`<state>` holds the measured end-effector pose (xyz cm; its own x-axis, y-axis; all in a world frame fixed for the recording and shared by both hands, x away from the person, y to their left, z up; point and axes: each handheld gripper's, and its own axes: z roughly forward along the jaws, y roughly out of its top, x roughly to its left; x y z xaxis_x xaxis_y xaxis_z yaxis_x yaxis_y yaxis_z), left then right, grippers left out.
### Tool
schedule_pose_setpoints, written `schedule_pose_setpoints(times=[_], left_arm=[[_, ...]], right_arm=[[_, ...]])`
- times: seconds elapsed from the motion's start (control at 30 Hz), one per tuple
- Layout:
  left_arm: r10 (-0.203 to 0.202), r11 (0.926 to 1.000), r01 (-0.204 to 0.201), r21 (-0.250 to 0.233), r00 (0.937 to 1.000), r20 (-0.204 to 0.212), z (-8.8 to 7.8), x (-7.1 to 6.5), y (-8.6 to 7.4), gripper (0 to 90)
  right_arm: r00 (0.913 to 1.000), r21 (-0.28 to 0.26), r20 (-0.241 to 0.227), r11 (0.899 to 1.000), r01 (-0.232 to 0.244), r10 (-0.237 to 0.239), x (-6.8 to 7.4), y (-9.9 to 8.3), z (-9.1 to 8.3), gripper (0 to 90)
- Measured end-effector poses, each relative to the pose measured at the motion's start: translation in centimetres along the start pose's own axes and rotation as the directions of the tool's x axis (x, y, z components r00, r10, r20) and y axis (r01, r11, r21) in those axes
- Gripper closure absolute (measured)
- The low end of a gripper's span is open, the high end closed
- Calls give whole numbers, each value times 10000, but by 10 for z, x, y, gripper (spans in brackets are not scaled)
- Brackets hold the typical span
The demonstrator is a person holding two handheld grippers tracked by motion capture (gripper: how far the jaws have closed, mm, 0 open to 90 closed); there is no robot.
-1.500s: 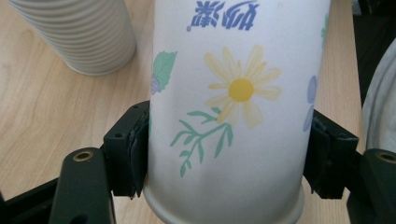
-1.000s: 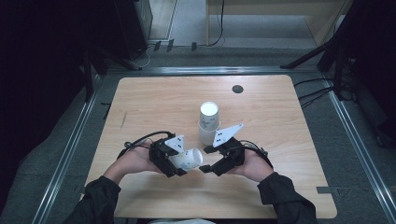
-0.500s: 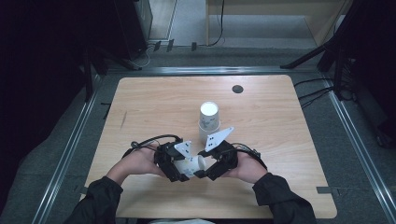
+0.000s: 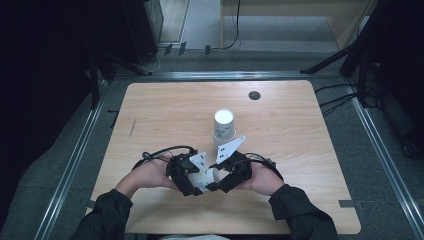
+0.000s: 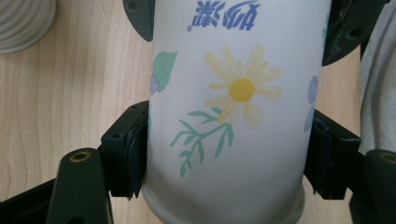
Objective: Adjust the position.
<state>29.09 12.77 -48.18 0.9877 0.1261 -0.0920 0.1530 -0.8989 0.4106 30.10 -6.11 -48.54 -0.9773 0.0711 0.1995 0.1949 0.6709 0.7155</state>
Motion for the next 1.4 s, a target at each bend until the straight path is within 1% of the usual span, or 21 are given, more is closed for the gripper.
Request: schedule_pose_setpoints(times=[0.23, 0.33, 0.37, 0.4, 0.43, 0.53, 0.83, 0.87, 0.9, 0.97, 1.03, 1.07, 1.1, 1.13, 1.2, 1.23, 1.27, 1.3, 1.33, 1.37, 1.4], left_arm=[[-158, 9985, 162, -532, 9999, 68, -7, 2, -1, 170], [-454, 9917, 463, -1196, 9989, 102, -14, 5, -5, 162], [-454, 9917, 463, -1196, 9989, 102, -14, 5, -5, 156], [-596, 9868, 598, -1507, 9982, 58, -18, 7, -6, 146], [-596, 9868, 598, -1507, 9982, 58, -18, 7, -6, 139], [-820, 9723, 820, -2190, 9966, 92, -26, 10, -11, 129], [-1067, 9547, 1011, -2798, 9943, -46, -31, 13, -14, 123], [-1177, 9442, 1156, -3085, 9930, 119, -33, 14, -16, 123], [-1177, 9442, 1156, -3085, 9930, 119, -33, 14, -16, 122], [-1325, 9328, 1357, -3339, 9907, 324, -34, 15, -18, 122], [-1387, 9263, 1384, -3504, 9900, 243, -36, 15, -19, 122], [-1485, 9145, 1497, -3759, 9884, 324, -38, 16, -20, 123], [-1485, 9145, 1497, -3759, 9884, 324, -38, 16, -20, 123], [-1607, 8988, 1659, -4058, 9859, 469, -39, 17, -21, 123], [-1715, 8815, 1803, -4364, 9834, 597, -41, 17, -22, 123], [-1715, 8815, 1803, -4364, 9834, 597, -41, 17, -22, 123], [-1754, 8666, 1907, -4611, 9815, 763, -43, 17, -23, 123], [-1754, 8666, 1907, -4611, 9815, 763, -43, 17, -23, 123], [-1757, 8520, 1963, -4853, 9805, 881, -44, 15, -23, 124], [-1757, 8520, 1963, -4853, 9805, 881, -44, 15, -23, 125], [-1756, 8363, 2020, -5098, 9794, 1000, -44, 13, -23, 125]], right_arm=[[9999, -40, 147, 10000, 15, -14, -1, -1, -6, 347], [9998, -333, 185, 9994, 2, 4, -1, 0, -15, 347], [9999, -449, 168, 9990, -32, 39, -1, 0, -17, 347], [9998, -558, 182, 9984, -38, 48, 0, 0, -19, 347], [9998, -558, 182, 9984, -38, 48, 0, 0, -19, 347], [9996, -1030, 268, 9946, -84, 112, -1, 1, -31, 347], [9985, -1910, 310, 9808, -387, 454, -5, -2, -54, 347], [9984, -2015, 308, 9786, -406, 477, -5, -2, -56, 347], [9983, -2109, 307, 9766, -426, 502, -6, -2, -58, 347], [9983, -2185, 305, 9749, -423, 502, -6, -2, -60, 347], [9981, -2335, 320, 9714, -428, 517, -6, -2, -65, 347], [9982, -2388, 328, 9702, -414, 507, -6, -2, -66, 347], [9982, -2388, 328, 9702, -414, 507, -6, -2, -66, 347], [9980, -2506, 254, 9669, -492, 574, -7, -2, -69, 347], [9982, -2687, 185, 9619, -502, 573, -7, -1, -71, 347], [9982, -2687, 185, 9619, -502, 573, -7, -1, -71, 347], [9982, -2860, 74, 9567, -550, 596, -8, 0, -73, 347], [9982, -2860, 74, 9567, -550, 596, -8, 0, -73, 347], [9980, -3021, -73, 9513, -614, 621, -9, 1, -75, 347], [9980, -3021, -73, 9513, -614, 621, -9, 1, -75, 347], [9979, -3095, -188, 9487, -652, 624, -10, 2, -74, 347]])
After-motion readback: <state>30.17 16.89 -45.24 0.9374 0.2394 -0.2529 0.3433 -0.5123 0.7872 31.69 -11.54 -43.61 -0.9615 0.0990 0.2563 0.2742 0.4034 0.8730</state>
